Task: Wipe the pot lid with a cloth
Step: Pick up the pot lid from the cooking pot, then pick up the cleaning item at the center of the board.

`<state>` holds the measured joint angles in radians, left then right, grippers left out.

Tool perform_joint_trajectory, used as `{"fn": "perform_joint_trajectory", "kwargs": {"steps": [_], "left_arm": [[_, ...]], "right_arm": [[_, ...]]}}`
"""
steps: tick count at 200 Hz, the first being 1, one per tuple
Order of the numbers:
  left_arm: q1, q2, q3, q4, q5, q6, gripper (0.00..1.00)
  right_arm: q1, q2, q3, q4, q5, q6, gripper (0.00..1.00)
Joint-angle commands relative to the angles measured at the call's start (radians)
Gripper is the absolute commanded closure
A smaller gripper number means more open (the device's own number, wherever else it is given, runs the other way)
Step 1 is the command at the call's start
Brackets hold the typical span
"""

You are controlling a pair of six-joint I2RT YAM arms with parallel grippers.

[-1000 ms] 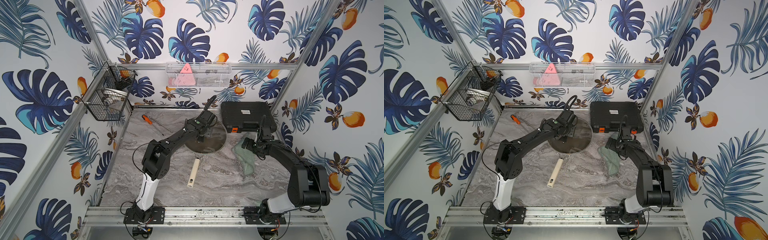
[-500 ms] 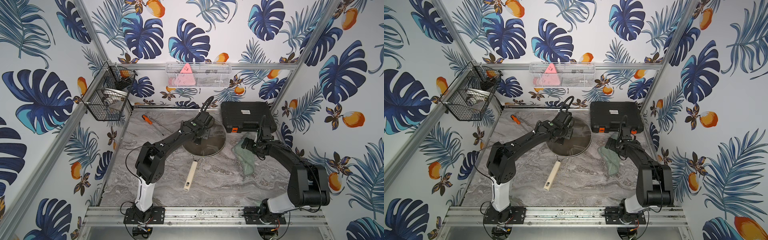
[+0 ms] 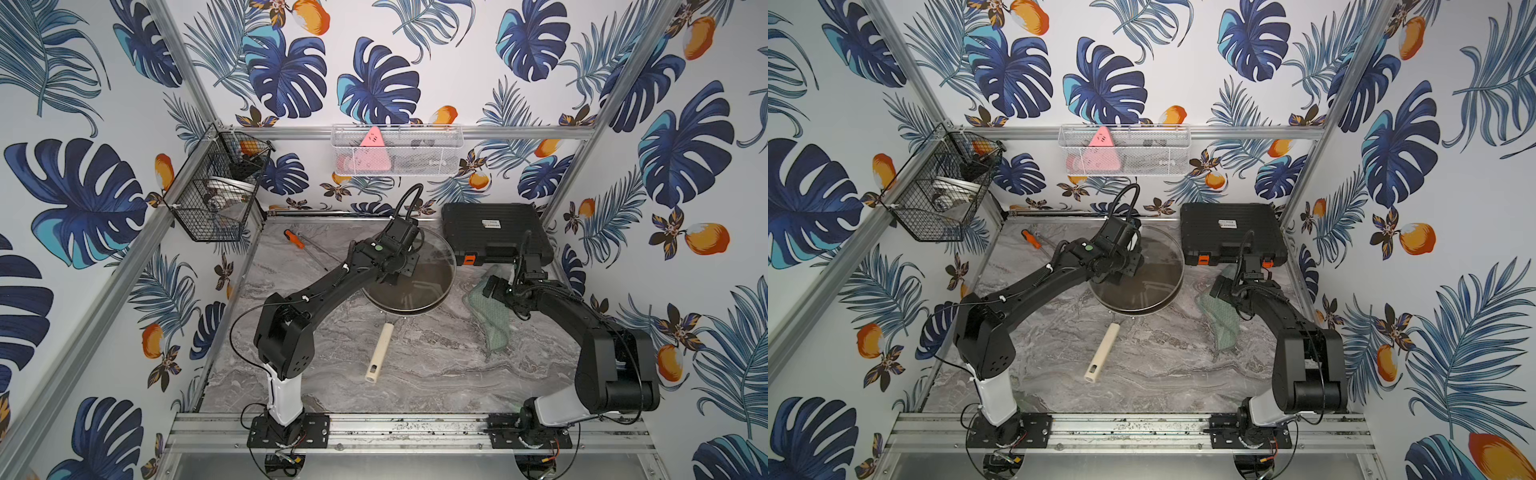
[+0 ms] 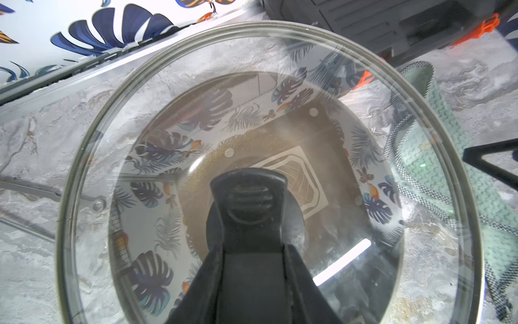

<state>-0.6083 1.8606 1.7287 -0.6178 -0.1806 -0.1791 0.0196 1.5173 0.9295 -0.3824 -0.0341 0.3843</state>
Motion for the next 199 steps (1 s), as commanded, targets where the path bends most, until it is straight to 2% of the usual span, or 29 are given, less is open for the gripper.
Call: {"fn": "perform_joint_trajectory", "kwargs": {"steps": [1,53,107,140,158,170,182,191,199], "left_arm": [[0.0,-0.034,0.037,0.029,-0.051,0.026,1.0],[0.0,-0.099,0.048,-0.05,-0.073,0.053,1.0],[0.0,-0.183,-0.02,-0.048,-0.079,0.07,1.0],[0.0,-0.21,-0.045,-0.04,-0.079,0.075,1.0],[0.0,-0.213,-0.044,-0.043,-0.068,0.075,1.0],[0.001,-0.217,-0.047,-0.041,-0.062,0.076,1.0],[0.0,-0.222,-0.052,-0.037,-0.057,0.076,1.0],[0.0,-0.225,-0.056,-0.033,-0.053,0.078,1.0],[0.0,-0.23,-0.062,-0.03,-0.047,0.081,1.0]], "right_arm": [[0.002,0.015,0.012,-0.017,0.015,0.004,0.0],[0.003,0.1,0.049,-0.05,0.006,-0.001,0.01],[0.017,0.172,0.08,-0.068,0.022,-0.011,0.05],[0.061,0.228,0.114,-0.106,0.087,-0.025,0.11],[0.092,0.263,0.141,-0.138,0.142,-0.035,0.19],[0.107,0.285,0.158,-0.163,0.172,-0.039,0.28],[0.119,0.305,0.172,-0.178,0.194,-0.043,0.43],[0.125,0.318,0.182,-0.188,0.204,-0.042,0.6],[0.127,0.325,0.189,-0.194,0.207,-0.041,0.66]]}}
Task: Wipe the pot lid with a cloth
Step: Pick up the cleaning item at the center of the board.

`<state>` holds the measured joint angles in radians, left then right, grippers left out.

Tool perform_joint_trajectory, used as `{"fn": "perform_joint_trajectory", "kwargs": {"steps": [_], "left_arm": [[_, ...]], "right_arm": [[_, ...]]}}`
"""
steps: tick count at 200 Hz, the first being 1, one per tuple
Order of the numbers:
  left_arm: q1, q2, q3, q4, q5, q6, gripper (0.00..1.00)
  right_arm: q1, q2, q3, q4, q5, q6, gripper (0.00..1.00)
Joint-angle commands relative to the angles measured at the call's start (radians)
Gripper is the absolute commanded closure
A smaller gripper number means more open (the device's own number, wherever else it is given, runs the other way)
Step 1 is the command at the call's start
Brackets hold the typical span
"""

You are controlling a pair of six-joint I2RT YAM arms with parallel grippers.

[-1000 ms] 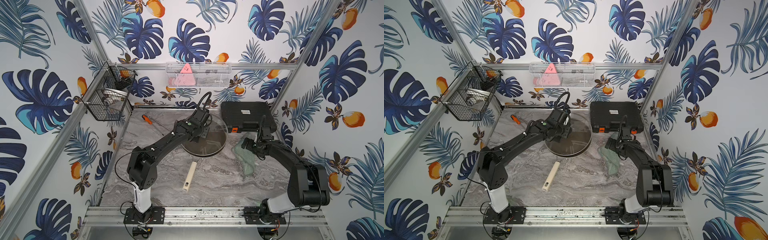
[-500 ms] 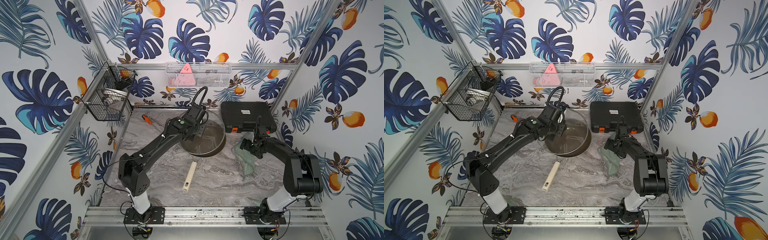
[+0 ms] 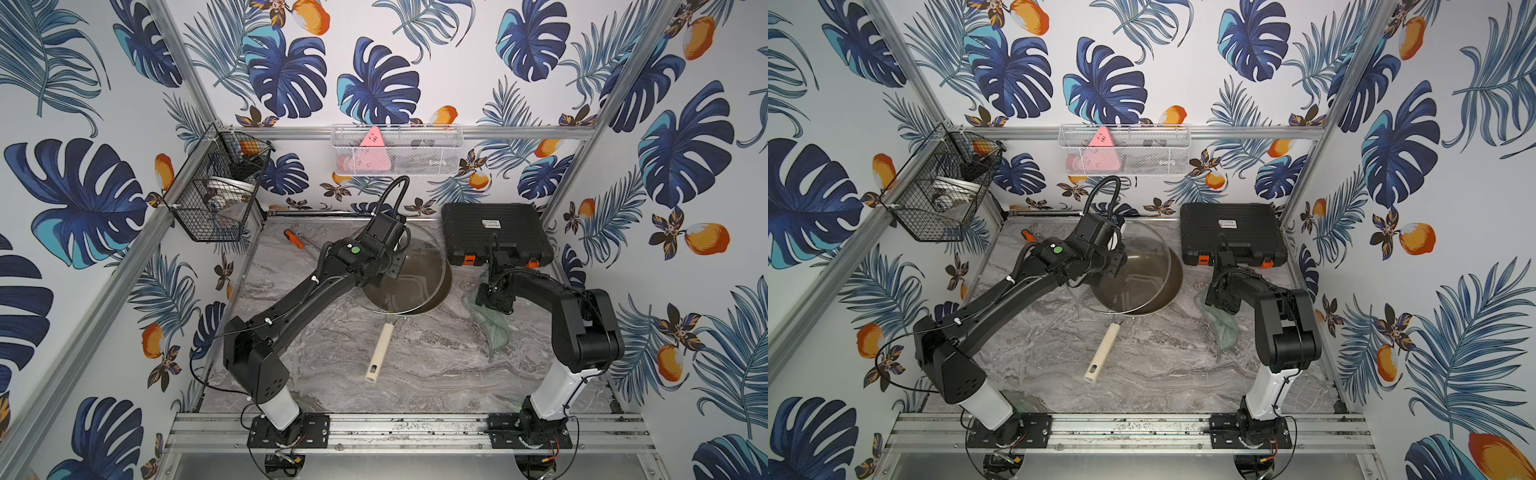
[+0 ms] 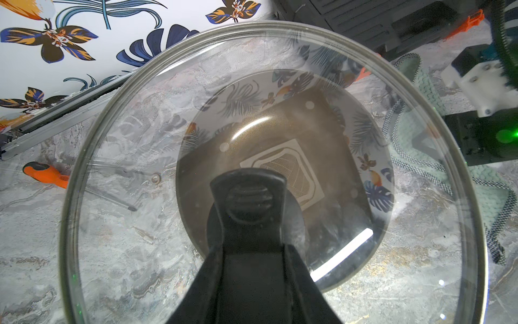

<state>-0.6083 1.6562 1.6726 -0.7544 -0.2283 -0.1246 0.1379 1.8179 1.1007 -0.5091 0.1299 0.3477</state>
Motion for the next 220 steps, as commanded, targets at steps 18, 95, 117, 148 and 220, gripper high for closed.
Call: {"fn": "perform_joint_trajectory", "kwargs": {"steps": [18,95,117,148,220], "left_arm": [[0.002,-0.035,-0.023,0.118,0.018,0.035,1.0],[0.04,-0.185,-0.186,0.306,0.207,0.067,1.0],[0.078,-0.249,-0.254,0.4,0.279,0.041,1.0],[0.162,-0.335,-0.368,0.572,0.43,-0.03,1.0],[0.314,-0.437,-0.599,1.037,0.763,-0.209,1.0]], "right_arm": [[0.014,0.02,0.026,-0.077,0.039,-0.008,0.88],[0.02,-0.278,-0.037,0.024,-0.146,-0.059,1.0],[0.019,-0.344,-0.032,0.049,-0.25,-0.075,1.0],[0.019,-0.389,-0.024,0.098,-0.411,-0.092,1.0],[0.015,-0.502,0.007,0.239,-0.703,-0.053,1.0]]}}
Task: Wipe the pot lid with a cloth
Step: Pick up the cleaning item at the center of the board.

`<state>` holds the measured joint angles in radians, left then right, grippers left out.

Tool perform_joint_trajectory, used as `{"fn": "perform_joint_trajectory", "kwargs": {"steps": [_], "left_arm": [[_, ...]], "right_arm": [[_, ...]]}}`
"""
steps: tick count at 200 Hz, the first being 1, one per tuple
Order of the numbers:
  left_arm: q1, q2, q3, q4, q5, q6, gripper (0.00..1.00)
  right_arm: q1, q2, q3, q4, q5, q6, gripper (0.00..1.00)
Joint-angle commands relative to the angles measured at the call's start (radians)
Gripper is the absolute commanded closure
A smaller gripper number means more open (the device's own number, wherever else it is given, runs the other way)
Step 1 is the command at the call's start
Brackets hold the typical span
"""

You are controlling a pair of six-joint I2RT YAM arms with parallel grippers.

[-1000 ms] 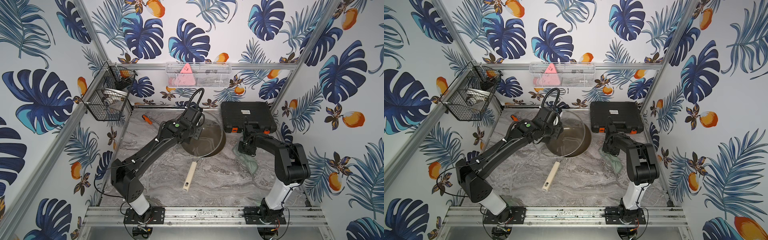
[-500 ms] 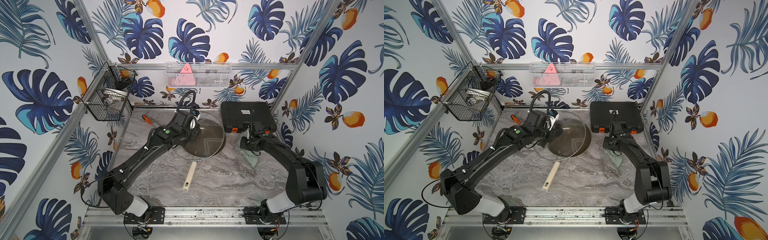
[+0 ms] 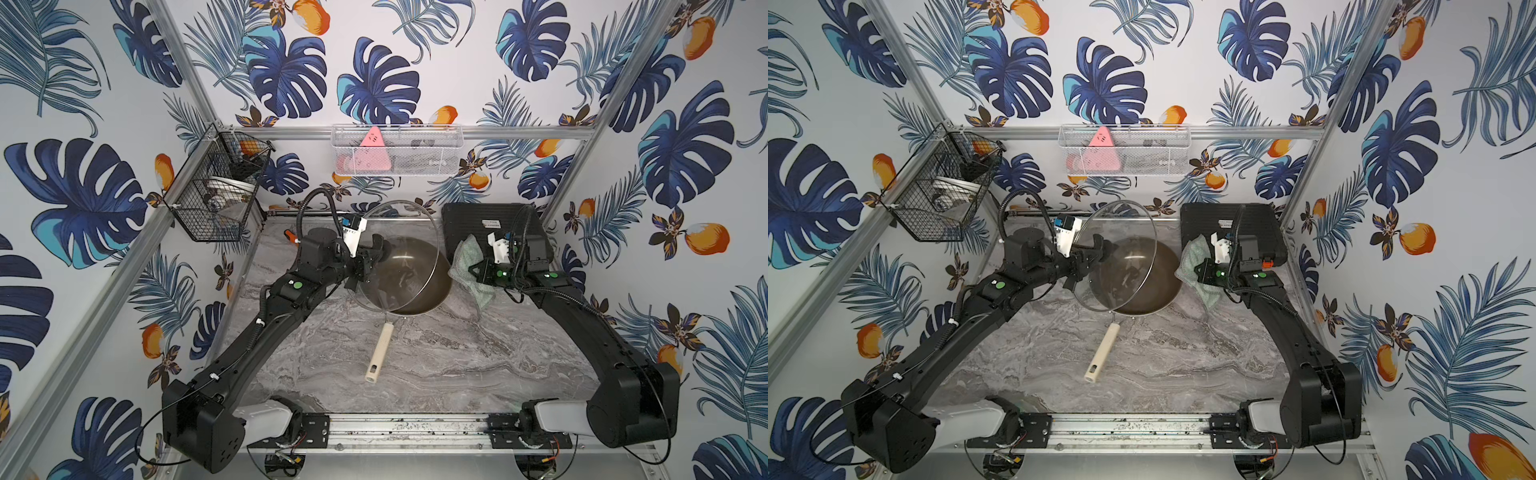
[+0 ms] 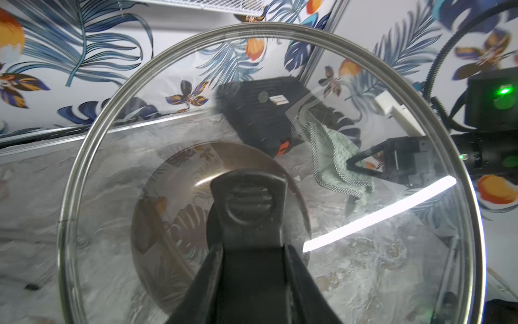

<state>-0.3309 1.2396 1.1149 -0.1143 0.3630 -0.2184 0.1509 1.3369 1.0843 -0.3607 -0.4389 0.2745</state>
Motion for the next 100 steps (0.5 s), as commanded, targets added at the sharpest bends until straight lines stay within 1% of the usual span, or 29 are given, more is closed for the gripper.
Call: {"fn": "perform_joint_trajectory", "kwargs": {"steps": [1,17,36,58,66,84,100], "left_arm": [[0.039,-0.02,-0.044,0.406,0.176,-0.12,1.0],[0.082,-0.019,-0.098,0.566,0.246,-0.22,1.0],[0.13,-0.002,-0.167,0.825,0.307,-0.367,1.0],[0.18,0.063,-0.215,1.119,0.353,-0.551,1.0],[0.195,0.095,-0.222,1.216,0.368,-0.616,1.0],[0.211,0.159,-0.22,1.358,0.387,-0.722,1.0],[0.217,0.187,-0.221,1.414,0.389,-0.757,1.0]], "right_arm": [[0.003,-0.022,0.025,0.092,-0.138,0.022,1.0],[0.003,-0.033,0.041,0.113,-0.176,0.029,1.0],[0.002,-0.048,0.042,0.158,-0.215,0.049,1.0],[0.002,-0.055,0.042,0.217,-0.254,0.079,1.0],[0.0,-0.047,0.075,0.244,-0.273,0.093,1.0],[0.001,-0.016,0.089,0.311,-0.335,0.128,1.0],[-0.001,0.007,0.075,0.419,-0.367,0.18,1.0]]}}
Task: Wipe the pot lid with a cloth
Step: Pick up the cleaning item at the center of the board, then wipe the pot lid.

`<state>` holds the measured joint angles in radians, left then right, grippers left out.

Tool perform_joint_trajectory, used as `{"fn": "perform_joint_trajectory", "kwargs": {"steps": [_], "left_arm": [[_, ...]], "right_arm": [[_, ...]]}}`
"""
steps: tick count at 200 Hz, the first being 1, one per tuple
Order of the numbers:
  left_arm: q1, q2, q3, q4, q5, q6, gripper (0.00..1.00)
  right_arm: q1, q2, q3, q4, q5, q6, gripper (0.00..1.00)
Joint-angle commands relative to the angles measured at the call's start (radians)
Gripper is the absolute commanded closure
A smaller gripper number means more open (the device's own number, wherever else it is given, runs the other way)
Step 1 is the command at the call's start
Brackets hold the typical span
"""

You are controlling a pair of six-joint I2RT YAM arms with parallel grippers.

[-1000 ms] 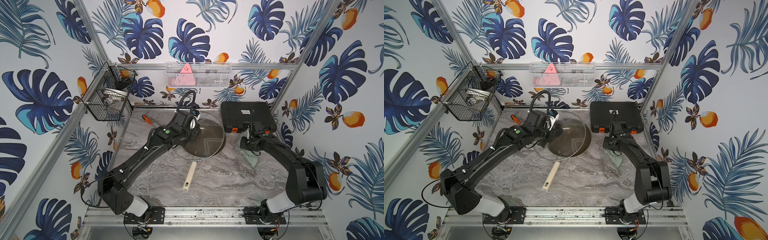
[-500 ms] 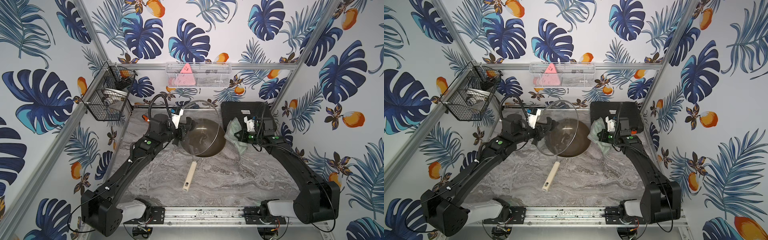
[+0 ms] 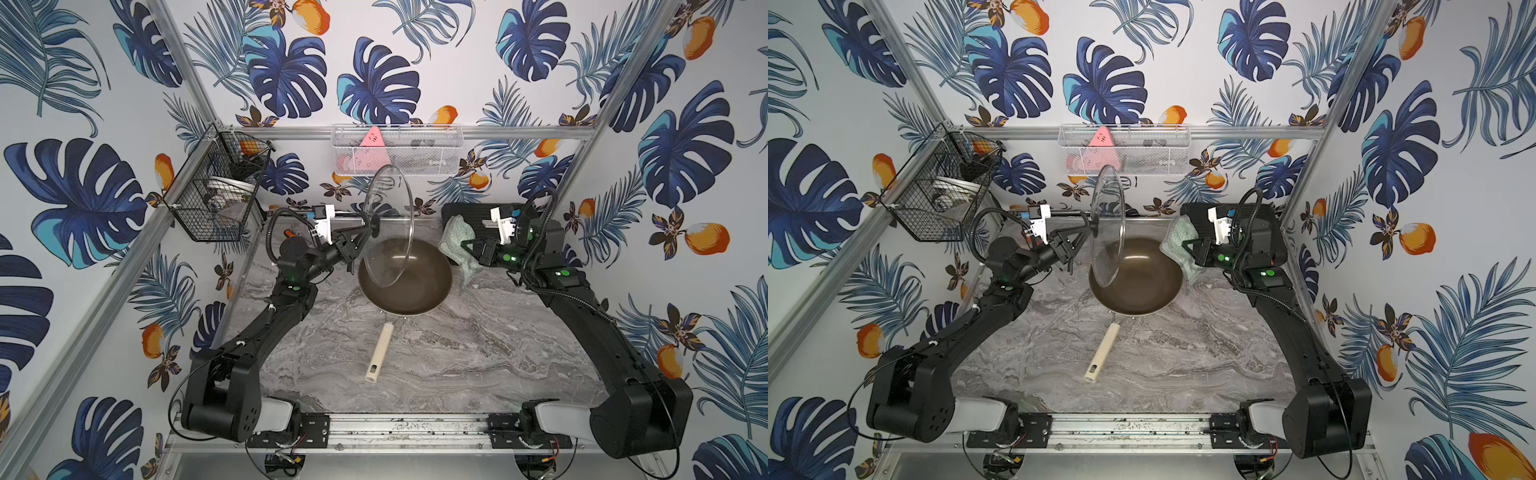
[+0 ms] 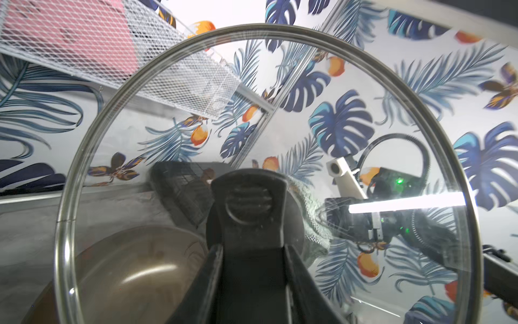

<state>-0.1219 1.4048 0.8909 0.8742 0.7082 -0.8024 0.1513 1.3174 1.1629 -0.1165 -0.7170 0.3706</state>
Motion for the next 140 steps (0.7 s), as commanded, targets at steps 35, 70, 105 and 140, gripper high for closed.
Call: {"fn": "perform_joint_trajectory", "kwargs": {"steps": [35,70,105,140], "left_arm": [[0.008,0.034,0.008,0.47,0.074,-0.178,1.0],[0.013,0.078,0.023,0.609,0.123,-0.28,1.0],[0.018,0.103,0.017,0.665,0.129,-0.327,1.0],[0.019,0.109,0.023,0.665,0.13,-0.336,1.0]], "right_arm": [[-0.006,0.123,0.01,0.436,-0.167,0.229,1.0],[-0.006,0.264,0.061,0.85,-0.279,0.54,1.0],[-0.006,0.454,0.178,1.405,-0.339,1.023,1.0],[0.004,0.572,0.292,1.629,-0.33,1.265,1.0]]}}
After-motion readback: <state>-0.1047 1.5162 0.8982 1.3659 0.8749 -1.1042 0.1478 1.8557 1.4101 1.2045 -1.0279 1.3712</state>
